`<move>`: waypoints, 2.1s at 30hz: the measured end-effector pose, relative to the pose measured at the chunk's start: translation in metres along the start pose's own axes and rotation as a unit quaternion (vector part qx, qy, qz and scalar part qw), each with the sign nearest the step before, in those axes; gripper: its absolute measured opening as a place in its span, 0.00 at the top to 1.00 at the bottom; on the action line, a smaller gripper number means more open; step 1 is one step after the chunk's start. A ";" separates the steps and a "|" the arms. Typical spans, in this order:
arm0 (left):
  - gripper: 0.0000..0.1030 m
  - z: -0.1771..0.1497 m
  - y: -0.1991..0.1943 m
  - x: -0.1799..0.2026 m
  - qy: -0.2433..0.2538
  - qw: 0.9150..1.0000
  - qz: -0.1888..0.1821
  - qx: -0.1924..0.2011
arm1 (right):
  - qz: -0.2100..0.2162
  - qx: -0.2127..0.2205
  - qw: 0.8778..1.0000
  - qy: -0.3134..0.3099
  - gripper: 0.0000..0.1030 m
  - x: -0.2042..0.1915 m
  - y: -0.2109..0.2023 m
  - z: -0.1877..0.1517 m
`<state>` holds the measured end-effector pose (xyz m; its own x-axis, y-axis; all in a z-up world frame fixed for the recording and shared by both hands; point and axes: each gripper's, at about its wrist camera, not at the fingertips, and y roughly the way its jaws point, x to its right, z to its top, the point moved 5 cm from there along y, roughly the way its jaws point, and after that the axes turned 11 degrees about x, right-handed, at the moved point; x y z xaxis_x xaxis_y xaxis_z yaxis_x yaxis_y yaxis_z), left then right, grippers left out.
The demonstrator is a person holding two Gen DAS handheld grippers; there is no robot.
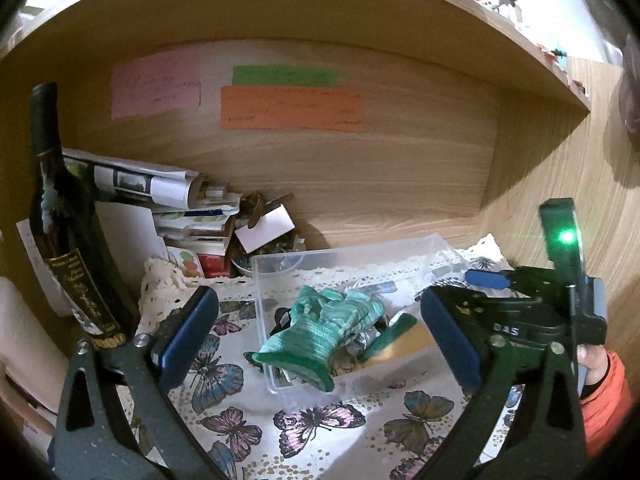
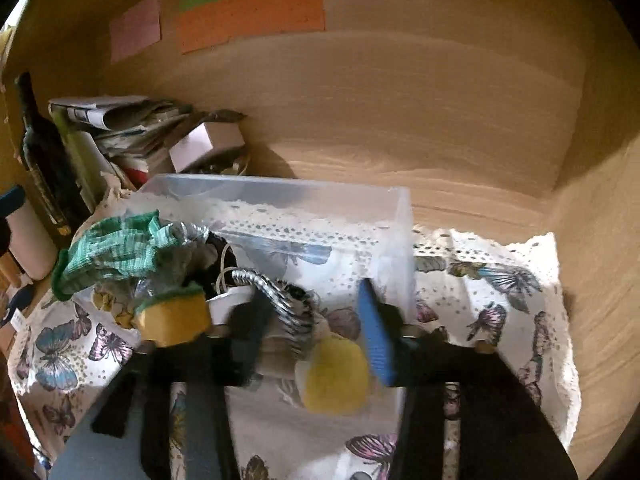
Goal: Organize soft objects
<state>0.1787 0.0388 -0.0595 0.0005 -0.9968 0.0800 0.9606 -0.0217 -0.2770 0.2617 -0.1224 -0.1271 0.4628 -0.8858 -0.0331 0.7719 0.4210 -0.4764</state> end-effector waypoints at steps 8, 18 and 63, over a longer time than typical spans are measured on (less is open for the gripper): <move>0.00 0.013 -0.017 0.000 -0.010 1.000 0.002 0.028 | 0.028 0.068 0.997 -0.014 0.44 -0.014 -0.061 0.022; 0.00 0.043 -0.065 0.014 0.002 0.995 -0.003 0.099 | 0.036 0.198 0.979 -0.024 0.19 -0.025 -0.148 0.055; 0.00 0.041 -0.115 0.043 0.032 0.989 -0.017 0.145 | 0.033 0.256 0.966 -0.016 0.00 -0.042 -0.196 0.045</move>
<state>0.0802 0.0014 0.0154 -0.0419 -0.9989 0.0203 0.9991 -0.0417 0.0113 0.1112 -0.1590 0.0072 0.5256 -0.8505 -0.0173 0.8507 0.5252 0.0231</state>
